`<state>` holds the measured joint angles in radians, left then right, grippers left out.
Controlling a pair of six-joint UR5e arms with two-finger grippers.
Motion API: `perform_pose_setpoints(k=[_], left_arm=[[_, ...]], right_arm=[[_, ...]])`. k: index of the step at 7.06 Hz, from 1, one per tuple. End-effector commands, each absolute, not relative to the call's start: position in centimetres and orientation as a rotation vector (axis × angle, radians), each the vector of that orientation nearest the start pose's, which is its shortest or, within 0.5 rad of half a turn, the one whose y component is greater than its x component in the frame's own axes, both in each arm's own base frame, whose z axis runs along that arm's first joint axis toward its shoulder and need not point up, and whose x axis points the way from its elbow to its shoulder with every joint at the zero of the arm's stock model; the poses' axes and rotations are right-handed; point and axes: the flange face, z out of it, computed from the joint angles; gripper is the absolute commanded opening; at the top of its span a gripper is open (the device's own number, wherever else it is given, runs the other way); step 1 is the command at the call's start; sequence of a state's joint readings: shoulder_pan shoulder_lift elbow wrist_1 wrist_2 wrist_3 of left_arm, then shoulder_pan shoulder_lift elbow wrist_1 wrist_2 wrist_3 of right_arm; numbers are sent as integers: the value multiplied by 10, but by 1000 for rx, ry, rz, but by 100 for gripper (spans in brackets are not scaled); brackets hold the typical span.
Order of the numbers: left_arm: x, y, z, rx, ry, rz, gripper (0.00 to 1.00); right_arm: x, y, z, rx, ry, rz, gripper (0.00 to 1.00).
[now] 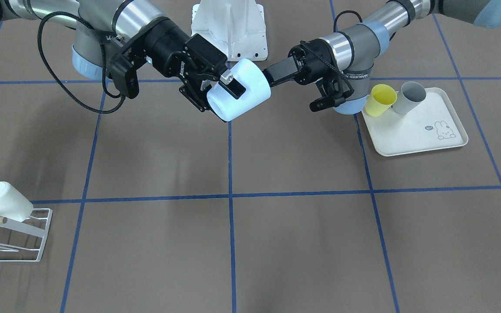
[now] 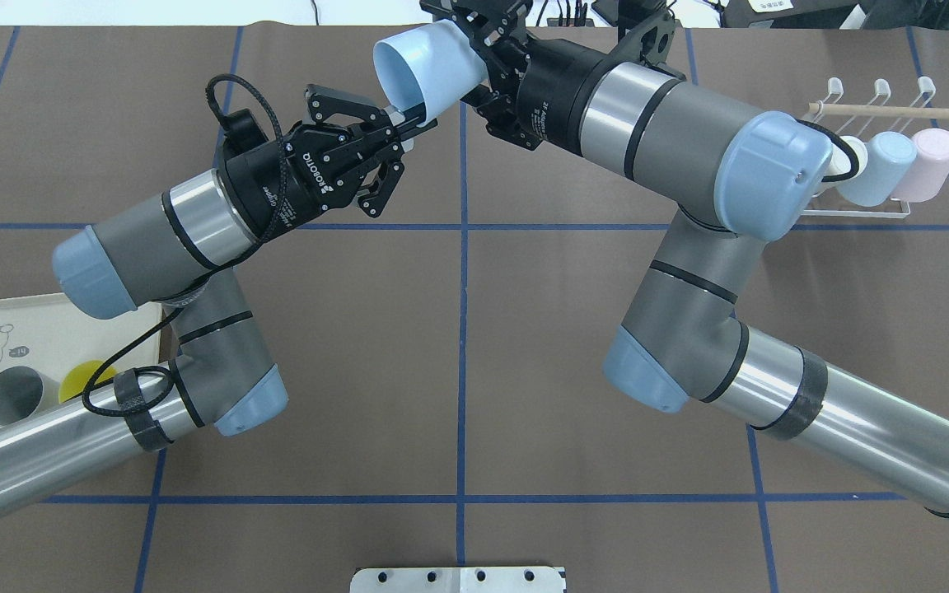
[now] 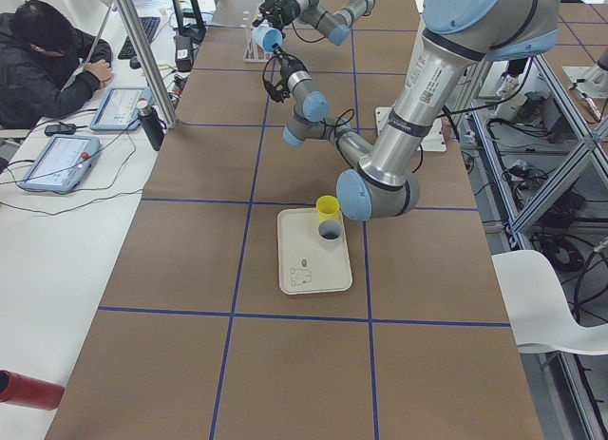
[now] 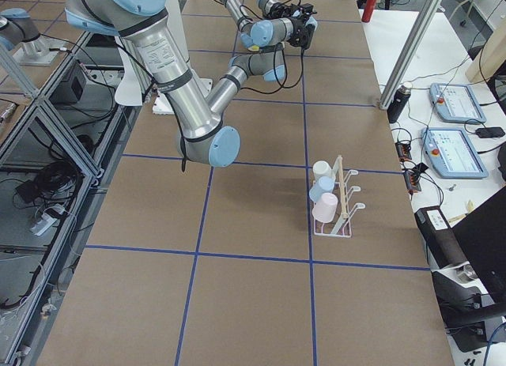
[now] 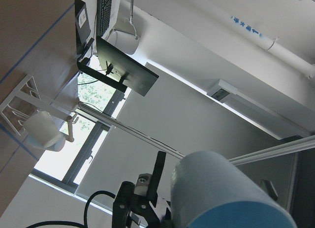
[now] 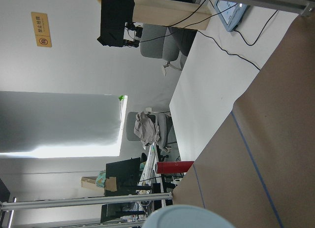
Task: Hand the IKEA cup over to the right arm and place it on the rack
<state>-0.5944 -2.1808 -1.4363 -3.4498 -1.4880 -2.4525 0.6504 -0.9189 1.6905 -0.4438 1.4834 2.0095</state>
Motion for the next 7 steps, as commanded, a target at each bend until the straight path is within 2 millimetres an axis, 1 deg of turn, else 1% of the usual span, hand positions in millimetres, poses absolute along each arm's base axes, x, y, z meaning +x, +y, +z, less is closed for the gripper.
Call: perform_pose_setpoints(k=[1,2,3,4,7], left_arm=[[412,-449,190,-315,2481,-774,0],[411,-448,190,-318,2487,-772,0],[410,-448,191,-319,2489,-769,63],[409,-448,192,-311,2492,-768,100],[407,-449,198,-292,2489,-776,100]], right_arm=[[-393,-477,100,265,-1967,813,70],[-394,-477,102,265,-1962,813,3],[-398,-478,108,261,-1947,812,0],[-399,-479,108,260,-1945,812,0],[-393,-482,105,274,-1952,813,0]])
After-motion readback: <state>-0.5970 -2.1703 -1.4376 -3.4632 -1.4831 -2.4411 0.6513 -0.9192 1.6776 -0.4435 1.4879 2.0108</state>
